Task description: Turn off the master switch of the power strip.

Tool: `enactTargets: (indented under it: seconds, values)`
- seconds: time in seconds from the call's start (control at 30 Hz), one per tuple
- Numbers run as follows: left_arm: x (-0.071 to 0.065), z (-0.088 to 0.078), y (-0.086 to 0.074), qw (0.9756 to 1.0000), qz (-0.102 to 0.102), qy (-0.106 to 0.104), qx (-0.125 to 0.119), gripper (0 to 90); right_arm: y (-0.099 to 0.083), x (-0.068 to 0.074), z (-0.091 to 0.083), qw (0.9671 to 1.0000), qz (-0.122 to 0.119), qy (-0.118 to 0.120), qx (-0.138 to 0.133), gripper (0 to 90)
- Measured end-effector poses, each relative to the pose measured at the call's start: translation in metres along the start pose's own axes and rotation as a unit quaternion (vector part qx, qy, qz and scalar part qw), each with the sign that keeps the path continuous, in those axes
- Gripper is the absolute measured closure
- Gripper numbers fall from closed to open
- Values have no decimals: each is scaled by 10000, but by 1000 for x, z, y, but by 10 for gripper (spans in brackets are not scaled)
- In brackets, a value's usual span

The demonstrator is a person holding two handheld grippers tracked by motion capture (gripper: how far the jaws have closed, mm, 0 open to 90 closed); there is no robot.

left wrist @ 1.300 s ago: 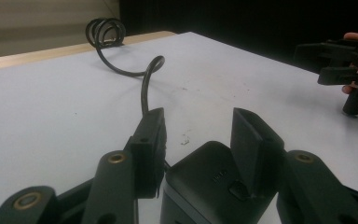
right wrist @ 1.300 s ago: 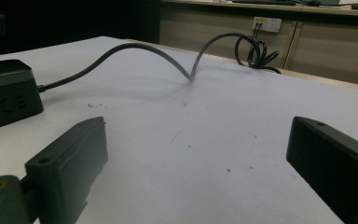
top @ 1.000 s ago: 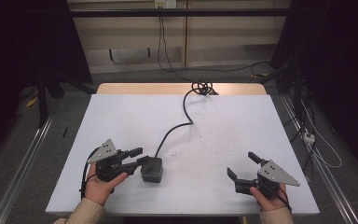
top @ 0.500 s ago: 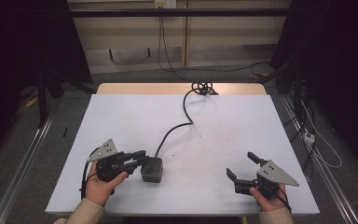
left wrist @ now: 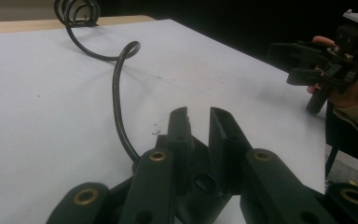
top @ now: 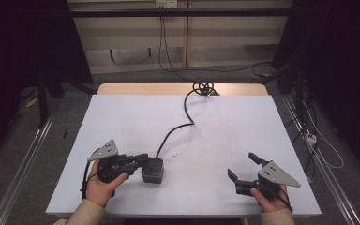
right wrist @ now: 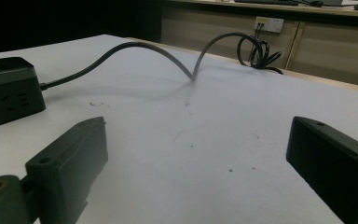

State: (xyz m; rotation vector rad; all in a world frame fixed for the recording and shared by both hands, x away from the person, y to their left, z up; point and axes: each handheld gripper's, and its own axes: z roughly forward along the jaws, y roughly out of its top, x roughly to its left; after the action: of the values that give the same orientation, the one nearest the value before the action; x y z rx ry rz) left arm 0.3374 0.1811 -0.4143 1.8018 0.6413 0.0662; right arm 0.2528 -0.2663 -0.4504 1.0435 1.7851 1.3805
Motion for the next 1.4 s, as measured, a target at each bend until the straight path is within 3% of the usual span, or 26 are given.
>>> enactTargets:
  seconds: [0.87,1.4]
  values:
    - [-2,4,0,9991,-214,-130,344,888,0,1,0,10000,-45,9,29,50]
    - [-2,4,0,9989,-229,-113,400,900,1,1,1,10000,-54,15,18,50]
